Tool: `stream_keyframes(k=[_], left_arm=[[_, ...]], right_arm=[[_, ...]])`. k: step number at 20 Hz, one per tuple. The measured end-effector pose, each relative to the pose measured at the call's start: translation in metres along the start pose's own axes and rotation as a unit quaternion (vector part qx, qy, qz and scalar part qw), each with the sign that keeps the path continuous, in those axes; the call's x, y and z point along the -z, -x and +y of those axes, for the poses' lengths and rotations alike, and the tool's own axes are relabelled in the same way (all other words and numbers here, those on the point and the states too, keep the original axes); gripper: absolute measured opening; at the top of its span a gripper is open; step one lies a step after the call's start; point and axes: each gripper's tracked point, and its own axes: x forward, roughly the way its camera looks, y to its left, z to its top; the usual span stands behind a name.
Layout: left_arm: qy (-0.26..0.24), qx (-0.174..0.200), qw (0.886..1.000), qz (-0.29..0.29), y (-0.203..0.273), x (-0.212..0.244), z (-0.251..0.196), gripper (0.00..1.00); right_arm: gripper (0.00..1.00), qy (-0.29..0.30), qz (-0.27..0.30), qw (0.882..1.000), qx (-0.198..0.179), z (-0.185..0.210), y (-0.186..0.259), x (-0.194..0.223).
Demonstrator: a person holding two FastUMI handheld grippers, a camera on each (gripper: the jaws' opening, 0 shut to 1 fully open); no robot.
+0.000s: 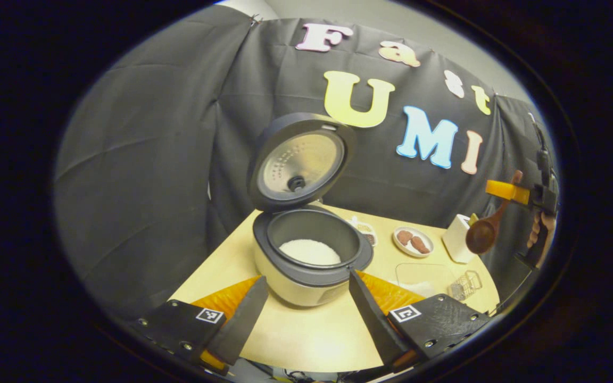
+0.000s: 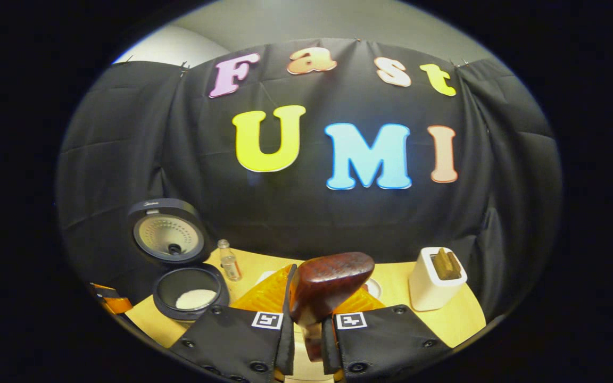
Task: Close the left gripper, press the button to open the rice cooker; take a wooden spoon from the chopstick holder with the right hand, scoop a spoonful of rice and pour it into the rice cooker, then put the wooden spoon back into the chopstick holder.
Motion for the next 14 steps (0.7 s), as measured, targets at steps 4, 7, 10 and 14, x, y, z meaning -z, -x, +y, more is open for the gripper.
stream_keyframes(k=[4,7,10,14], left_arm=[[-0.001,-0.001,1.000,0.002,-0.010,-0.007,-0.026,0.97],[-0.007,0.001,1.000,0.001,-0.016,-0.015,-0.047,0.97],[-0.015,0.003,1.000,-0.004,-0.022,-0.024,-0.068,0.97],[-0.011,-0.003,1.000,0.001,-0.032,-0.026,-0.087,0.97]], right_arm=[[0.22,-0.041,0.020,0.997,0.064,-0.082,0.015,0.014],[0.22,-0.067,0.035,0.991,0.108,-0.140,0.023,0.029],[0.22,-0.116,0.045,0.983,0.135,-0.185,0.039,0.039],[0.23,-0.225,0.058,0.964,0.126,-0.205,0.028,0.065]])
